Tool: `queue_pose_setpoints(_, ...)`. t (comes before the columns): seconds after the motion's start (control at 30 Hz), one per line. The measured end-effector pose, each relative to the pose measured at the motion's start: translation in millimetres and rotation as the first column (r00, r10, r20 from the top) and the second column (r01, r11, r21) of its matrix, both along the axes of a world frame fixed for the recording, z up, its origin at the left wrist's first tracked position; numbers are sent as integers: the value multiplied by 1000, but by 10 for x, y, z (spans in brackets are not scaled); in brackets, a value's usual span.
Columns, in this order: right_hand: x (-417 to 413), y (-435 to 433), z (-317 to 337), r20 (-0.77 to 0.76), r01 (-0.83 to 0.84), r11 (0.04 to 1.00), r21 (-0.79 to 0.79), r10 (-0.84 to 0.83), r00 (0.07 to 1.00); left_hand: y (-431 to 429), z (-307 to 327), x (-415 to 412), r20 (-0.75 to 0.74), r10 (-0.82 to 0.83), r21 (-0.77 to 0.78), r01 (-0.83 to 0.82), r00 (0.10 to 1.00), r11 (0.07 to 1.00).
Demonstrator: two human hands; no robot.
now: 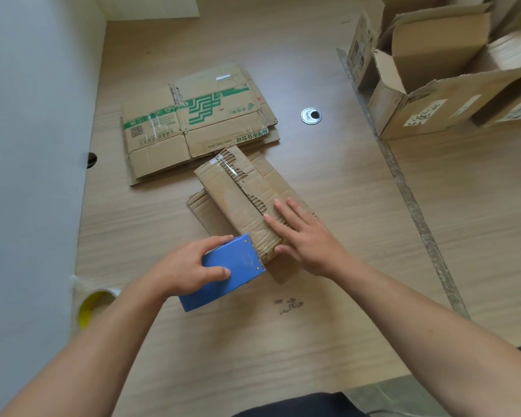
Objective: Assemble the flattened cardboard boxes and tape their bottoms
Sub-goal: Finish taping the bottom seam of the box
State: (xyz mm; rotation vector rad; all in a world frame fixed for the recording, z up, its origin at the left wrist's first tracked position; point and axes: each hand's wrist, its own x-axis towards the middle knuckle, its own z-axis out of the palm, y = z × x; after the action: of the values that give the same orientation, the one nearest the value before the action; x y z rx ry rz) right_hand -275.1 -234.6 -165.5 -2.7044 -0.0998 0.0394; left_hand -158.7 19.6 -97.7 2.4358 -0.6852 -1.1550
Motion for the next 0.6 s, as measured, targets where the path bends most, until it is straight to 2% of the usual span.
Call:
queue_pose_setpoints(0.1, 17, -13, 6, 41, 2, 999, 43, -3, 999, 65, -51, -94, -6, 49, -42, -49, 999, 998)
queue_pose_setpoints(0.3, 19, 12, -25, 16, 44, 993, 110, -46, 999, 410, -50, -271, 16, 85, -114, -82, 996, 990)
queue_pose_setpoints(0.43, 43, 16, -48, 21, 35, 993, 113, -37, 999, 663, -14, -298, 120, 97, -58, -91, 988, 994)
queue_pose_setpoints(0.6, 37, 44, -63, 1, 48, 991, 127, -48, 999, 461, -98, -286, 358, 104, 89, -144, 928, 986)
